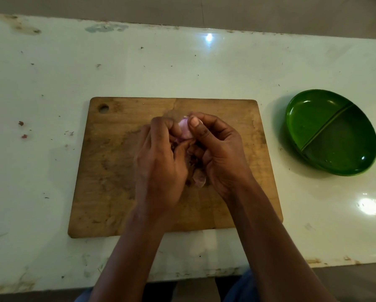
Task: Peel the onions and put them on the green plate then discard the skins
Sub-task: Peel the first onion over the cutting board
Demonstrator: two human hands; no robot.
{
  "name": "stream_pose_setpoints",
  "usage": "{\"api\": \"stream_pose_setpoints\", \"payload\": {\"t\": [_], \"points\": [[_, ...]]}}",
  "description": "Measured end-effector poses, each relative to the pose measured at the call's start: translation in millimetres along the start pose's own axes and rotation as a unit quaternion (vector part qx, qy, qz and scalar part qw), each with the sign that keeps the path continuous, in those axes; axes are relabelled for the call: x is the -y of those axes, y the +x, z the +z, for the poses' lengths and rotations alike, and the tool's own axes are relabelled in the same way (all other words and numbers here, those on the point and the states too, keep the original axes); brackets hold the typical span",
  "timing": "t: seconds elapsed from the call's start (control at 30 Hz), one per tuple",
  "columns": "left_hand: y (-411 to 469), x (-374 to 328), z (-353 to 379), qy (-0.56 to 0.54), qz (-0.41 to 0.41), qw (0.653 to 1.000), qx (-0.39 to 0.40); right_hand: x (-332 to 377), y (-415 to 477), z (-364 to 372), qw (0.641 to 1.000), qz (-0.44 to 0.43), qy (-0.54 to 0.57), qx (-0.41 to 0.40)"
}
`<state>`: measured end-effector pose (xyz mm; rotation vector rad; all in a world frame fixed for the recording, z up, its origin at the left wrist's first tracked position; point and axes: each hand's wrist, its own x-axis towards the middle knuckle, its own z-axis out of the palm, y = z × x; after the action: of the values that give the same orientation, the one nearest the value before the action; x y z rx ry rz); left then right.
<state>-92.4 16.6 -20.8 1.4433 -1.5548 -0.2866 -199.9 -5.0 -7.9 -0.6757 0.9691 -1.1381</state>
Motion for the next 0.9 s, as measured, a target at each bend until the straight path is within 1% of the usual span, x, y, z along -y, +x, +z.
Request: {"api": "stream_pose_setpoints", "payload": {"t": [0.07,0.2,0.3,0.37,0.53,0.73,0.8,0.9], "points": [[-0.2,1.1,1.4,-0.003,-0.002,1.0,0.001,0.2,-0.4,0.8,1.0,0.0,-0.002,-0.008],[-1.8,-3.3,2.6,0.014,0.031,0.999,-0.007,-0.4,-1.1,1.7,1.0,0.009,-0.002,-0.014],[0.7,-7.1,-0.9,-0.014,0.017,1.0,-0.003,-1.9,1.3,0.3,1.0,0.001,0.021,-0.016],[1.2,-8.1,-1.2,-0.023,0.019,0.999,-0.015,-2.4,3.3,-0.3,0.999,-0.007,0.038,-0.022],[-1.8,-4.0,3.2,0.013,0.054,0.997,-0.049,-1.4,6.2,-1.7,0.997,-0.01,0.069,-0.033],[-5.2,-0.6,6.1,0.061,0.1,0.99,-0.073,-1.7,3.0,0.4,0.998,-0.01,0.042,-0.04],[-4.4,-1.2,5.9,0.061,0.094,0.991,-0.079,-2.9,1.9,2.0,0.999,-0.009,0.015,-0.045],[-2.7,-2.4,4.0,0.044,0.059,0.994,-0.081,-4.8,0.5,4.6,0.999,-0.003,-0.003,-0.049]]}}
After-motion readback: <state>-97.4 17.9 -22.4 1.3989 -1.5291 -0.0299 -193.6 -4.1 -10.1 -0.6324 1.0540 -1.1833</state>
